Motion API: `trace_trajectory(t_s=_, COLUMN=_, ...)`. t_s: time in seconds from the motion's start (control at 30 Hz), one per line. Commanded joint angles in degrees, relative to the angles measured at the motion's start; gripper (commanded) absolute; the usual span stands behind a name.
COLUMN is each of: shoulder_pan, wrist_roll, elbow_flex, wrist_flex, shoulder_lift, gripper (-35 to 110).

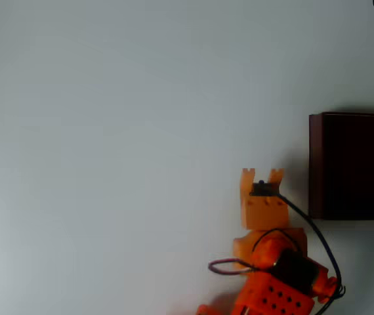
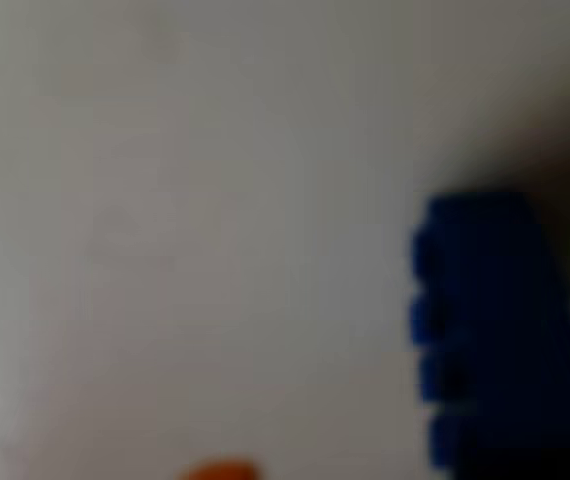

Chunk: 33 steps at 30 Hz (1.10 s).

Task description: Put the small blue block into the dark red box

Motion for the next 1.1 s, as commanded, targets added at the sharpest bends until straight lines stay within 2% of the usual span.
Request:
trace_trajectory(t_s=0.0, shoulder_pan=0.00, wrist_roll=1.58, elbow_flex=0.79, wrist_flex=-0.62, shoulder_lift=-0.35, gripper=26)
trace_trajectory(t_s=0.67, shoulder_pan=0.35, wrist_roll=2.11, elbow_flex=1.41, wrist_flex=-5.98, shoulder_lift=-7.47, gripper=24)
trace_trajectory(t_s=0.8, shoulder_pan=1.58, wrist_roll=1.32, elbow_flex=0.62, wrist_flex=-6.50, shoulder_lift=-9.40, gripper=19)
trace_trajectory(t_s=0.97, shoulder_pan=3.52, wrist_roll=-1.23, elbow_flex=-0.97, wrist_flex=-8.17, shoulder_lift=-12.74, gripper=1)
trace_trajectory(t_s=1.07, shoulder_pan=3.78, wrist_roll=-2.55, elbow_flex=-2.64, wrist_flex=-8.79, shoulder_lift=-14.68, gripper=0)
